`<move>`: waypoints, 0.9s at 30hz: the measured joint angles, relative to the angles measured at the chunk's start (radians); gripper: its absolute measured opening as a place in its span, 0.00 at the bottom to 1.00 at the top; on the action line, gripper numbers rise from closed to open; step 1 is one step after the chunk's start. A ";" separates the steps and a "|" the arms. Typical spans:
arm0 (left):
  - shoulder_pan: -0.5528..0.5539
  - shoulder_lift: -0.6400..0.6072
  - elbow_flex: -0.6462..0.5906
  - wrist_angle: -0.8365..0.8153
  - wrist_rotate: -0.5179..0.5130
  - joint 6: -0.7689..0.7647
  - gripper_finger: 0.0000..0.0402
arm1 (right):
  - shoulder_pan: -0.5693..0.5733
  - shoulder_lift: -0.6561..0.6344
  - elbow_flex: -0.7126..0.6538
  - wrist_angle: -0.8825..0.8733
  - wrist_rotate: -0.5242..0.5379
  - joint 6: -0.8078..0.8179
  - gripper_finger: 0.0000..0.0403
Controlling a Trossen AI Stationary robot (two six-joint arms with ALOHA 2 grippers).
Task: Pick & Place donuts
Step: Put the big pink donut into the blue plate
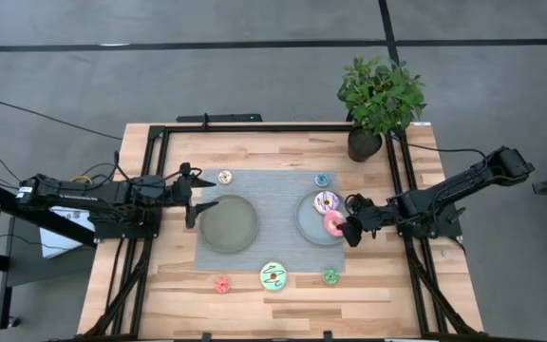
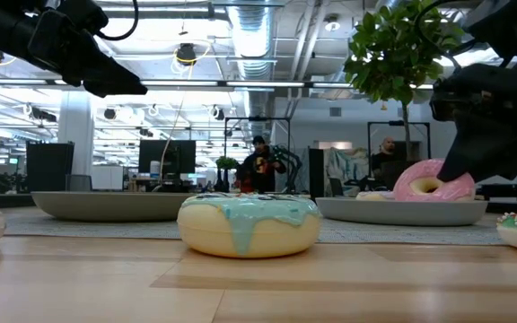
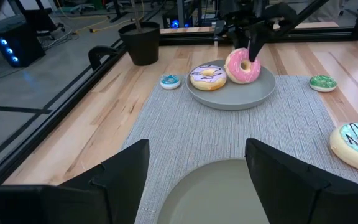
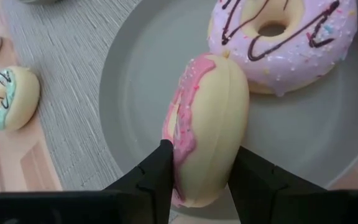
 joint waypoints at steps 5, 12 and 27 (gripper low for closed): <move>0.000 0.000 0.000 0.000 0.000 0.000 0.65 | 0.000 0.000 0.000 -0.005 0.026 -0.009 0.32; 0.000 0.000 0.000 0.000 0.000 0.000 0.65 | 0.000 0.003 0.000 -0.040 0.035 -0.011 0.32; 0.000 0.000 0.000 0.004 0.000 -0.001 0.65 | 0.000 0.003 0.000 -0.050 0.049 -0.034 0.32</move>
